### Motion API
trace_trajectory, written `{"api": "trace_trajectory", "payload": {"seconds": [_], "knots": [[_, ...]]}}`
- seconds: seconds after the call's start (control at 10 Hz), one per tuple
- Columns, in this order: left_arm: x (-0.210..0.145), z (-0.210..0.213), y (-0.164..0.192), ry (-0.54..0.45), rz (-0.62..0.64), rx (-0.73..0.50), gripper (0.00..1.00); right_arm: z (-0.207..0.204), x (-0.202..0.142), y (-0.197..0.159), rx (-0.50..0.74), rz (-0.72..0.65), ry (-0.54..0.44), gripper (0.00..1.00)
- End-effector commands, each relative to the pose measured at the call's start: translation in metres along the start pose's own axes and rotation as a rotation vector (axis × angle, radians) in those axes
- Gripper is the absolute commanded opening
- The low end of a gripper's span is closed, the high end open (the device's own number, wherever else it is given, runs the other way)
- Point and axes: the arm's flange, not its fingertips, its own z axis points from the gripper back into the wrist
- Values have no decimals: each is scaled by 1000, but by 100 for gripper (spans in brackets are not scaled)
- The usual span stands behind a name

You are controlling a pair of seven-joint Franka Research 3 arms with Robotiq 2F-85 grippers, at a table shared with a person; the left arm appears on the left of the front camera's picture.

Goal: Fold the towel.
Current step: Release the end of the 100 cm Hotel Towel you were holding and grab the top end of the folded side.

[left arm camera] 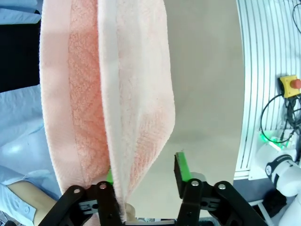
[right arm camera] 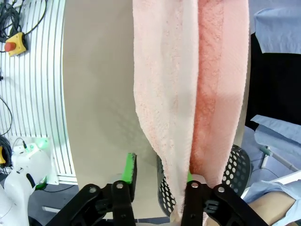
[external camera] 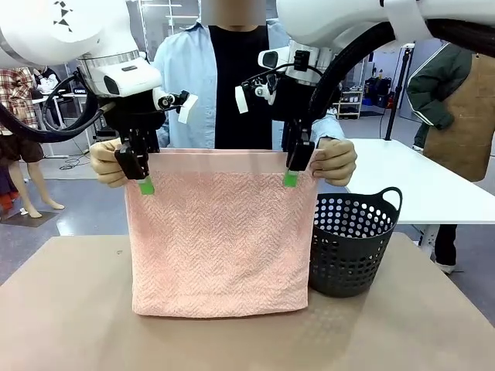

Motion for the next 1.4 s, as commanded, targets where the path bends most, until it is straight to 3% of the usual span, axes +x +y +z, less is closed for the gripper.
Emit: {"api": "trace_trajectory", "payload": {"seconds": [0.0, 0.1, 0.2, 0.3, 0.4, 0.8, 1.3], "knots": [[-4, 5, -10, -15, -1, -6, 100, 1, 0, 10, -4, -22, 8, 100], [-4, 10, -10, -15, 7, 4, 82, 4, 0, 10, -6, -24, 10, 100], [-2, 18, -10, -12, 8, 12, 91, 12, 0, 10, -16, -20, 9, 100], [-1, 28, -10, -13, 14, 15, 100, 23, 1, 11, -34, -19, 9, 89], [1, 40, -9, -7, 36, 17, 100, 38, 2, 13, -56, -26, 9, 95], [4, 104, 7, -48, 6, 43, 100, 107, 10, 2, -109, 38, -5, 95], [1, 89, 34, -26, 52, 39, 100, 91, 16, -24, -82, 92, 8, 95]]}}
